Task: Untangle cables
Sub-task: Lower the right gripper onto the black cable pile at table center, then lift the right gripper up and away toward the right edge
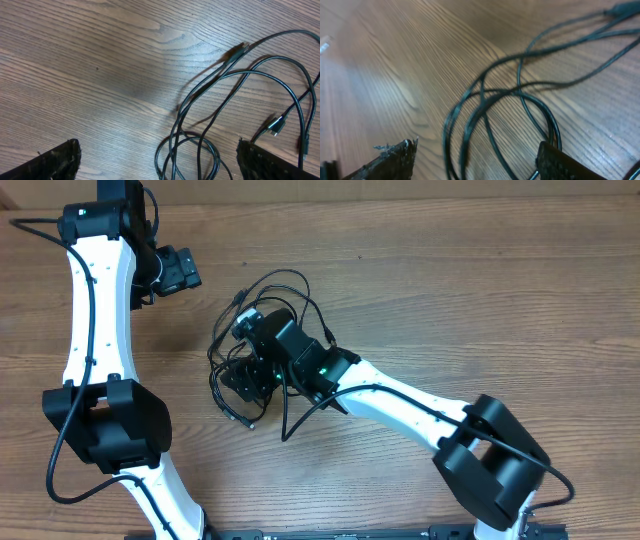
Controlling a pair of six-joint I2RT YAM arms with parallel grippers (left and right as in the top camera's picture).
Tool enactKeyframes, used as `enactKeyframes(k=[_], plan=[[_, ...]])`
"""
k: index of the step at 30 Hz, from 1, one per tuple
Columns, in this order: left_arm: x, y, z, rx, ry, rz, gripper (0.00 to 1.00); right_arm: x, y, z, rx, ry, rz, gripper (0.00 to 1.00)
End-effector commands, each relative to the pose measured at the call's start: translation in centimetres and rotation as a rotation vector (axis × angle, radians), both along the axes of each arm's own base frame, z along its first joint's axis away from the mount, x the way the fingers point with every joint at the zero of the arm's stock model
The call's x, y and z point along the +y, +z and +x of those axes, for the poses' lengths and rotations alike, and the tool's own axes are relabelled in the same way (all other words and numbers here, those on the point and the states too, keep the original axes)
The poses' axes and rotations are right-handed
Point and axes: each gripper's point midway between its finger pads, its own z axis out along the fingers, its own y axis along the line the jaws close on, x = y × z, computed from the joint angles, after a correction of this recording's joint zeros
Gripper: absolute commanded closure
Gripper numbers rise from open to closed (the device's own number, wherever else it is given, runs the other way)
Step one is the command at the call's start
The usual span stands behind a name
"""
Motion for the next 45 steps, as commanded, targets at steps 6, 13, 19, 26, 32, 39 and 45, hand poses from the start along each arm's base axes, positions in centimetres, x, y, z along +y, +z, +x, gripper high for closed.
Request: enactKeyframes(k=[6,13,19,26,32,39,45], plan=[[-0.1,1.6,0.1,-0.046,0.01,-0.007,0.0,0.1,-3.3,0.6,0.027,-0.017,-0.047,0.32],[-0.1,1.6,0.1,-0.046,0.01,-0.007,0.0,0.1,-3.8,0.6,0.031,-0.018,-0.051,0.74],[-0.1,1.6,0.1,-0.046,0.01,-0.007,0.0,0.1,-3.8,0.6,0.031,-0.018,-0.051,0.8],[-0.1,1.6,0.1,-0.046,0.009,-0.007,0.01,-0.4,-3.4,0.6,0.04,-0.024,-0.063,0.85],[-0.1,1.6,0.1,-0.046,0.009,-0.007,0.01,-4.0,-0.9,2.3,0.032,-0.113,-0.105,0.91],[-0.1,1.6,0.1,-0.046,0.01,-0.007,0.0,-7.7,6.1,2.8,-0.012,-0.174,-0.053,0.96],[-0.1,1.6,0.1,-0.046,0.009,-0.007,0.0,-9.3,14.7,1.6,-0.145,-0.18,0.078,0.96]])
